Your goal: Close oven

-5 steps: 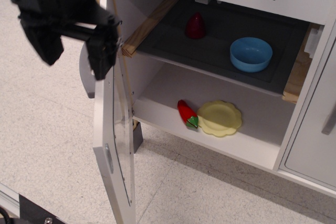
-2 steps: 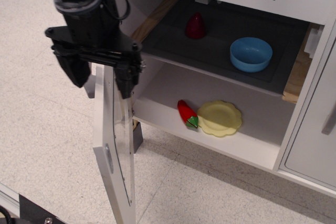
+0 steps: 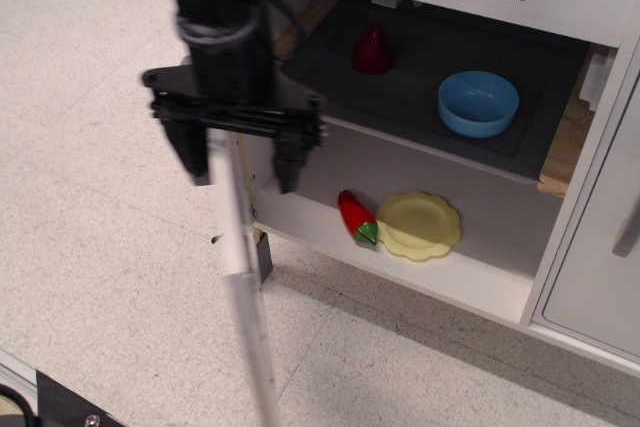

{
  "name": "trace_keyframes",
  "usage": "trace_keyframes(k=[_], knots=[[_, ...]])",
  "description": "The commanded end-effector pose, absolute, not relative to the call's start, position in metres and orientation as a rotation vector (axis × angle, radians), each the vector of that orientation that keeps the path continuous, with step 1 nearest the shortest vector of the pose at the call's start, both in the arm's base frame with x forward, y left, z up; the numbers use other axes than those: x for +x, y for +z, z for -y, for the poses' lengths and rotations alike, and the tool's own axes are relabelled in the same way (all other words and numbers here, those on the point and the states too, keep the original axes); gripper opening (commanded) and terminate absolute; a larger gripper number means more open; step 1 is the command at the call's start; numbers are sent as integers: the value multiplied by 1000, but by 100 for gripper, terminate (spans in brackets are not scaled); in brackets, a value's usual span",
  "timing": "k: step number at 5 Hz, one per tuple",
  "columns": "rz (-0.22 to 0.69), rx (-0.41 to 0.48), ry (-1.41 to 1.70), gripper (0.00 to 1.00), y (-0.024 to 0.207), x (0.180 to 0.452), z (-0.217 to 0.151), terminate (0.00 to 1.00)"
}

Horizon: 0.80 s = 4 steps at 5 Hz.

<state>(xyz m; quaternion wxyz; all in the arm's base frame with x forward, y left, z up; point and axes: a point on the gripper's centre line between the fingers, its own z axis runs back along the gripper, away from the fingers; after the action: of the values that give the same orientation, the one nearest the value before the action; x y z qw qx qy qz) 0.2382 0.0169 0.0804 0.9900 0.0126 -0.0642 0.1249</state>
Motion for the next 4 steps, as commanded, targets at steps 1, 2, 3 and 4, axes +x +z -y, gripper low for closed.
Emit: trace_keyframes(k=[1,2,3,4], knots=[[208,-2,253,100,92,275,20,0],[210,-40,264,100,99,291,38,0],[223,-56,262,100,106,305,56,0],[246,-81,244,100,115,323,73,0]])
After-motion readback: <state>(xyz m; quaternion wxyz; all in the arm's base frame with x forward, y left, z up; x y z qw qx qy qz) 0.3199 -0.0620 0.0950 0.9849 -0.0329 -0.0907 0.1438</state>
